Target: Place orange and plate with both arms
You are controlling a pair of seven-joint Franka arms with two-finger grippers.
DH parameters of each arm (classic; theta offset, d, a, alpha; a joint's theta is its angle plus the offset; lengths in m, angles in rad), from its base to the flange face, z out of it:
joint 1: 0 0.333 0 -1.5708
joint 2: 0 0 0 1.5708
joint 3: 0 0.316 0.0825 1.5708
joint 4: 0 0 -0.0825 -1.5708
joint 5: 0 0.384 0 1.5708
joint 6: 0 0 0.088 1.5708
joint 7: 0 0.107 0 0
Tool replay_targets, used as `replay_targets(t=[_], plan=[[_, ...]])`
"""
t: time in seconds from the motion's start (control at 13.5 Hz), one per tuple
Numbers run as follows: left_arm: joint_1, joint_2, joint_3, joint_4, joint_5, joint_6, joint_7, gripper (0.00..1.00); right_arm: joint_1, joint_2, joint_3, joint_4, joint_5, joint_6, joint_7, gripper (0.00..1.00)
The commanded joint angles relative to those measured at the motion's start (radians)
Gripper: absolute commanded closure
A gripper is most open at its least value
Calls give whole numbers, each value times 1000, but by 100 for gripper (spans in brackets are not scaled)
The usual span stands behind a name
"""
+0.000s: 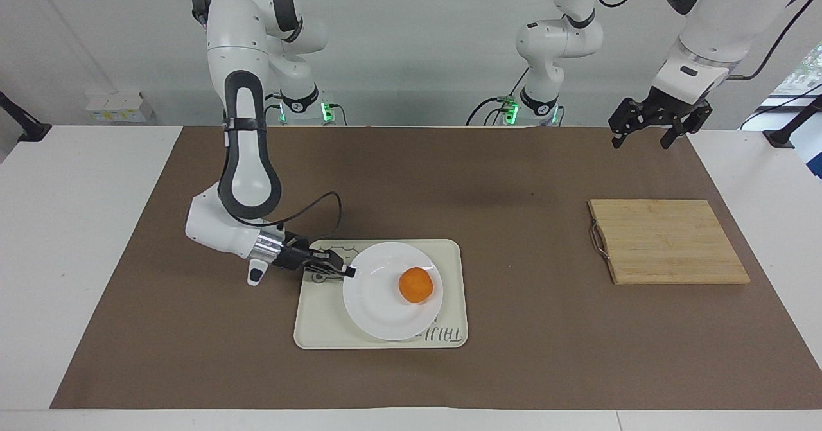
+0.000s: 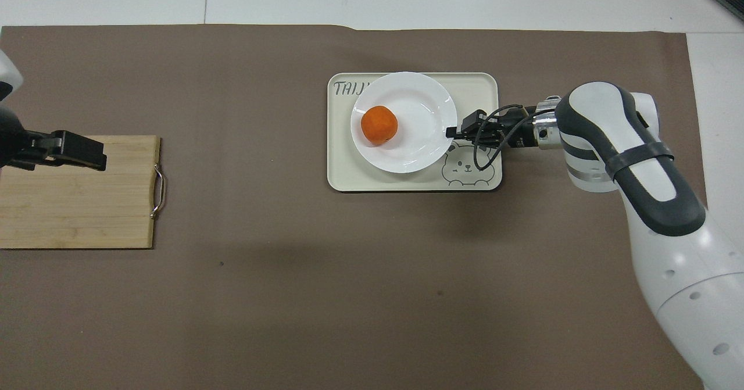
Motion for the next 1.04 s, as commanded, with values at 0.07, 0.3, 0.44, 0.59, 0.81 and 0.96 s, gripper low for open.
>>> replay_targets(t=[0.07, 0.3, 0.44, 0.59, 0.81, 0.96], plan=[[22, 2, -11, 11, -13, -9, 13, 0, -10, -22, 4, -22, -48, -17, 20, 100], [22, 2, -11, 11, -15, -9, 13, 0, -14, -20, 0, -22, -92, -15, 31, 100], [22, 2, -11, 11, -15, -9, 13, 0, -24, -20, 0, -19, -120, -17, 31, 84], [22, 2, -11, 11, -15, -11, 13, 0, -29, -20, 0, -8, -123, -15, 35, 2], [22, 2, -11, 11, -15, -9, 13, 0, -9, -25, -8, 26, -228, -1, 84, 0], [22, 2, -11, 11, -15, -9, 13, 0, -6, -61, -7, 55, -371, 2, 185, 0]])
